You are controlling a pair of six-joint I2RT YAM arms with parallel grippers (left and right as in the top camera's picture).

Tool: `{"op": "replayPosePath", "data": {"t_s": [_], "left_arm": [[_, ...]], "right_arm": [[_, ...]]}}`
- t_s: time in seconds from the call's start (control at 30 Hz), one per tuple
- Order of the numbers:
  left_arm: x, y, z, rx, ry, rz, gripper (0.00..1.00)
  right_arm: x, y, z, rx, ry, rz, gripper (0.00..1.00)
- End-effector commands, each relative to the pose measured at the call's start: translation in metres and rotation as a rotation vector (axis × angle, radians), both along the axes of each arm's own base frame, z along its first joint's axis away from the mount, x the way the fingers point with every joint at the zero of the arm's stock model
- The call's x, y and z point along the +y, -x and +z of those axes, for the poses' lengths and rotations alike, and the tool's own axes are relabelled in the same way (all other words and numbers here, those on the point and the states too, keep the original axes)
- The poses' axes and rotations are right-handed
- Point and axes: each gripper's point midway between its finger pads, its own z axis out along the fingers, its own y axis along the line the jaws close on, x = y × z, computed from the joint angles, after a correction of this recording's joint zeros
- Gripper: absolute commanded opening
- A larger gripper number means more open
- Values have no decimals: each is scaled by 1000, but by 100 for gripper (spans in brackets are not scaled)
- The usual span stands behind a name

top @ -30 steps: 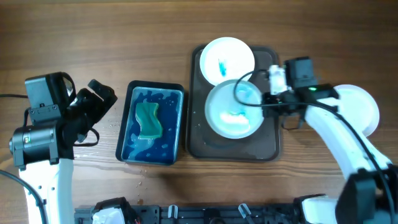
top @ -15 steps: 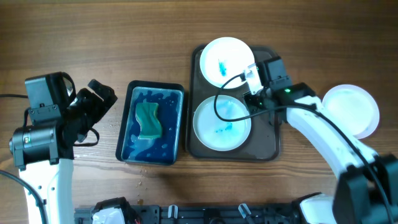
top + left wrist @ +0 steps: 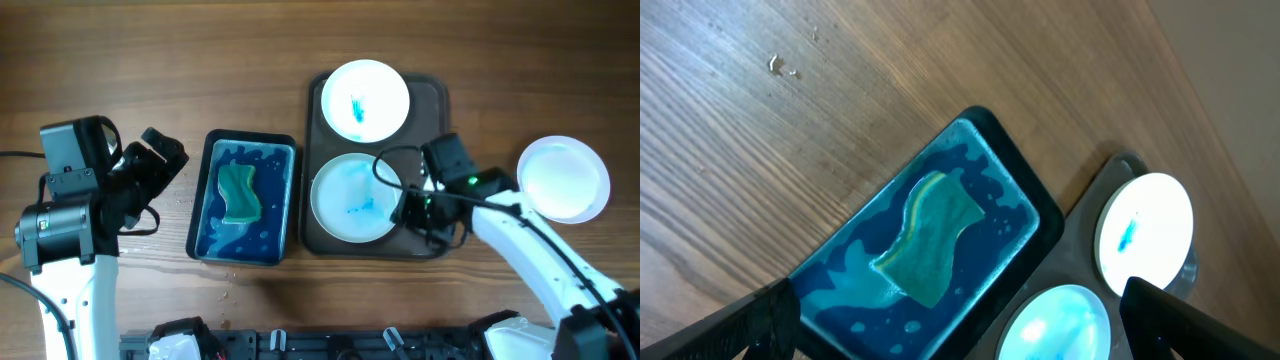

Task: Clean dirty plates on tray and stack at the side

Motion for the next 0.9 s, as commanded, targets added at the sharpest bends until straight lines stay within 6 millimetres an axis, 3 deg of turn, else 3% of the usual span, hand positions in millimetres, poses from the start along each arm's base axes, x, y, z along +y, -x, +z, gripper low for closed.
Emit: {"op": "replayPosePath", "data": {"t_s": [0.0, 0.2, 0.3, 0.47, 0.63, 0.73, 0.87], "left_arm": [[0, -2, 5, -15, 2, -7, 100], [0, -2, 5, -15, 2, -7, 100], [0, -2, 5, -15, 2, -7, 100], [0, -2, 5, -15, 2, -7, 100], [0, -2, 5, -15, 2, -7, 100], [0, -2, 5, -15, 2, -7, 100], [0, -2, 5, -15, 2, -7, 100]], "right_arm": [[12, 20, -29, 119, -94, -206, 43], [17, 4, -42, -2, -143, -207, 26], [13, 1, -43, -16, -124, -209, 4], [1, -25, -29, -147, -64, -78, 4], [-16, -65, 10, -371, 77, 288, 4], [-12, -87, 42, -527, 140, 574, 4], [-7, -99, 53, -622, 182, 718, 4]]}}
